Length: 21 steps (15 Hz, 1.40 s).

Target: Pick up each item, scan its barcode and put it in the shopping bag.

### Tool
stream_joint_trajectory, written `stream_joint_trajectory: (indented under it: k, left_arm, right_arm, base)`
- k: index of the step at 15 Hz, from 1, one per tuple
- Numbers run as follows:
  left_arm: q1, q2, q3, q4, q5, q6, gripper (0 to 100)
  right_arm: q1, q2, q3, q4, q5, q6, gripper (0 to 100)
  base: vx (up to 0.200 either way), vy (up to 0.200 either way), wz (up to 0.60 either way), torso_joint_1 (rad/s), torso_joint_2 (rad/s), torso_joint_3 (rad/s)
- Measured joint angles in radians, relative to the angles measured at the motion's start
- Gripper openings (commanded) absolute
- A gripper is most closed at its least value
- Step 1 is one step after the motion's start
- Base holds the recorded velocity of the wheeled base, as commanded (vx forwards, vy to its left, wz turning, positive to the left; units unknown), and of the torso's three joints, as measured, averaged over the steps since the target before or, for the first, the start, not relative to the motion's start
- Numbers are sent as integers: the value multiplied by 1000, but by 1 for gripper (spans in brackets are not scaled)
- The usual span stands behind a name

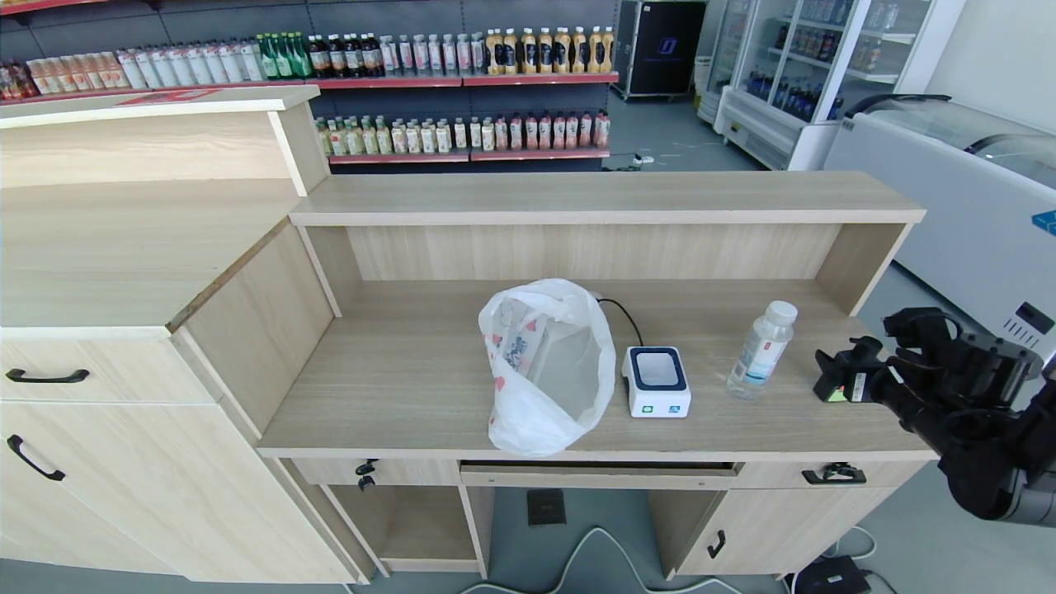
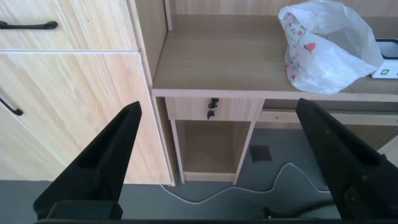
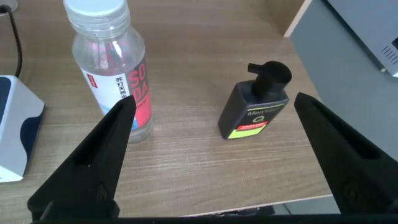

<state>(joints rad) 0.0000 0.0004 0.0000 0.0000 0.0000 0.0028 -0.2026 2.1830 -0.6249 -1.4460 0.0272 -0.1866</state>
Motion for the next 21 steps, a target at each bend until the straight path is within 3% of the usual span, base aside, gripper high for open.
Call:
stream_joint_trajectory:
  k: [21]
  left_arm:
    - [0,0,0,0,0,0,100]
  right_arm:
    - [67,213,-254,9,51,1,100]
  base:
    - [0,0,0,0,0,0]
